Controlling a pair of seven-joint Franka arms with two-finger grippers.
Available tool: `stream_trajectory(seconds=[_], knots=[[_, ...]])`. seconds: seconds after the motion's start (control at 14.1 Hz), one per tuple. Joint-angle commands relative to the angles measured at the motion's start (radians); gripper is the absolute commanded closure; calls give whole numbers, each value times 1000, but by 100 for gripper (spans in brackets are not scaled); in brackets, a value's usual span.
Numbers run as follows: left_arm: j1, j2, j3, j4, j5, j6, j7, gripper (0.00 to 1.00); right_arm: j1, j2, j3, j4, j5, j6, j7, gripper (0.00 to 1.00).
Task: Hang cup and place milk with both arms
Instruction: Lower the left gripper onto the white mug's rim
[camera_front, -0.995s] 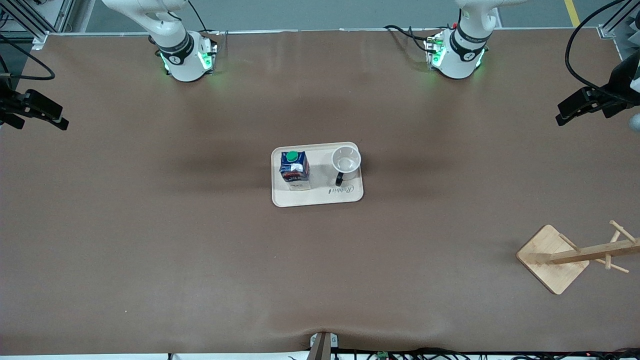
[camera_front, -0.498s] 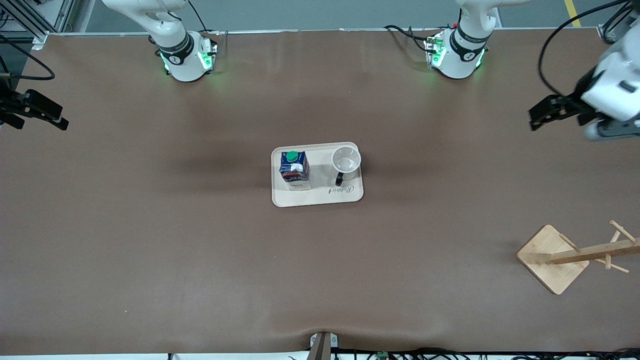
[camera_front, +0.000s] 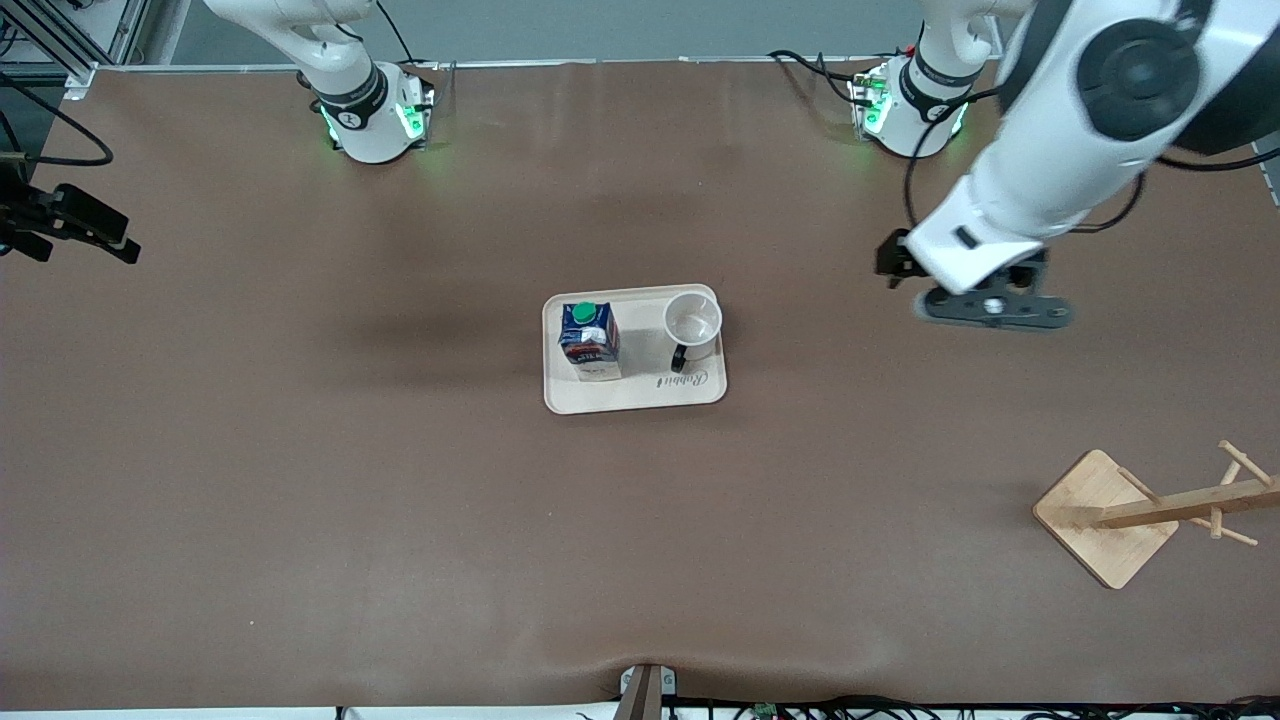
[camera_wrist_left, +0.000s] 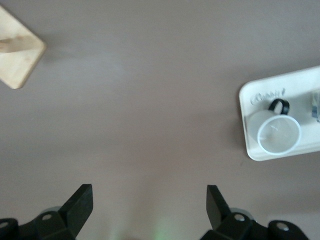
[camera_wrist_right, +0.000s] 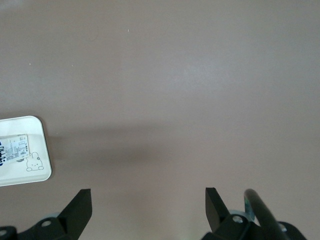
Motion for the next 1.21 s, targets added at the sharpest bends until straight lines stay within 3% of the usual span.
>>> stream_trajectory(seconds=[0.0, 0.28, 1.0, 1.14], knots=[[-79, 77, 1, 25, 20, 25, -6, 0, -16, 11, 12, 26, -10, -18, -5, 0], [-199, 169, 3, 26, 22, 131, -9, 0, -16, 11, 12, 26, -9, -18, -5, 0], [-297, 414, 3, 19, 30, 373, -43, 0, -11, 43, 10, 19, 8, -30, -6, 0], [-302, 465, 1, 14, 30, 407, -49, 5, -9, 57, 10, 15, 8, -57, -2, 0]])
